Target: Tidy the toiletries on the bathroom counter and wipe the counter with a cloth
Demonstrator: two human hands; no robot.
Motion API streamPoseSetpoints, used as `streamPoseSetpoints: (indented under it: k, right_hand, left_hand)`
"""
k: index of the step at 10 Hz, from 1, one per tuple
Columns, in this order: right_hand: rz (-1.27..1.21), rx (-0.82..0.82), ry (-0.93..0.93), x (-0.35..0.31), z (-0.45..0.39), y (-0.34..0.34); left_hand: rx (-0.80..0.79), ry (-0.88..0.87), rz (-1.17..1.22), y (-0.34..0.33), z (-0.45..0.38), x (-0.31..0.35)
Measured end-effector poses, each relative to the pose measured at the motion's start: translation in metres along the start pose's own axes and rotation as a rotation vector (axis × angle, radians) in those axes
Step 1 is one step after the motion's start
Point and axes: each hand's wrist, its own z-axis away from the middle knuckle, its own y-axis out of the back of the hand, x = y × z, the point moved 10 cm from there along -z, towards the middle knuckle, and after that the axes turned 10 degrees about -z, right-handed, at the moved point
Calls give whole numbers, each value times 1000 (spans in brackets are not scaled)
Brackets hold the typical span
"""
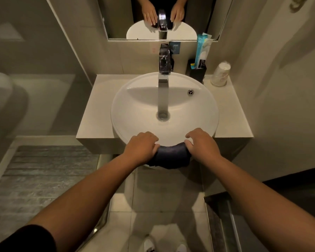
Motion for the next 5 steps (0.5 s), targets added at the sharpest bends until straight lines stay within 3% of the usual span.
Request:
streamPoseSetpoints:
  k: [1, 3, 4, 5]
  right_hand:
    - [14, -5, 48, -11, 13, 4]
    - [102, -191, 95, -40, 24, 4]
    - [112, -479, 2, -42, 25, -11]
    - [102, -794, -210, -31, 45, -19]
  left_hand:
    - [-21, -128, -56, 2, 19, 21]
    - [-10, -151, -33, 30, 39, 37]
    - [-225, -72, 8, 32, 34, 36]
    - [-757, 86, 203, 9, 53, 29]
